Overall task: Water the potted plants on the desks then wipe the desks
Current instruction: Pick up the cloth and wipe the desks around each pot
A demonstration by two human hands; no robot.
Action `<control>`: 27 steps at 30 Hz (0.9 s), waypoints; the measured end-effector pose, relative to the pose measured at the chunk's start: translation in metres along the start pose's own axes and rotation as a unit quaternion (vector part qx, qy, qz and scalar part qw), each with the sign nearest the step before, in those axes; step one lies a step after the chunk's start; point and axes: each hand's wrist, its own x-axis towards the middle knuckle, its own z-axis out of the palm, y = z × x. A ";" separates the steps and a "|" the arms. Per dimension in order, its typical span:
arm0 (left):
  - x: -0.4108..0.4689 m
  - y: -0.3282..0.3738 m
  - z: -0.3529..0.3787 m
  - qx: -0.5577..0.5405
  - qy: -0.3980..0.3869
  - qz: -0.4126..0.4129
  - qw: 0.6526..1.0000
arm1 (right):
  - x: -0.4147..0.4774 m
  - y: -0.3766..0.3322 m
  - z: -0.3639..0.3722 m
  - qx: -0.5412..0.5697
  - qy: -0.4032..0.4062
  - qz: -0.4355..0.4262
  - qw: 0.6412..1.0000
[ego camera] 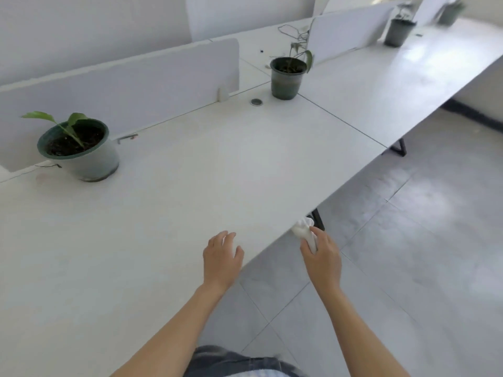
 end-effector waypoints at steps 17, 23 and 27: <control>0.080 0.158 0.122 -0.167 -0.069 0.036 0.983 | 0.114 0.141 -0.080 0.000 0.064 0.085 0.994; 0.172 0.252 0.138 -0.188 -0.081 0.073 0.976 | 0.211 0.156 -0.110 -0.013 0.104 0.103 0.989; 0.200 0.269 0.162 -0.149 -0.122 0.068 0.979 | 0.261 0.170 -0.104 -0.010 0.064 0.119 0.991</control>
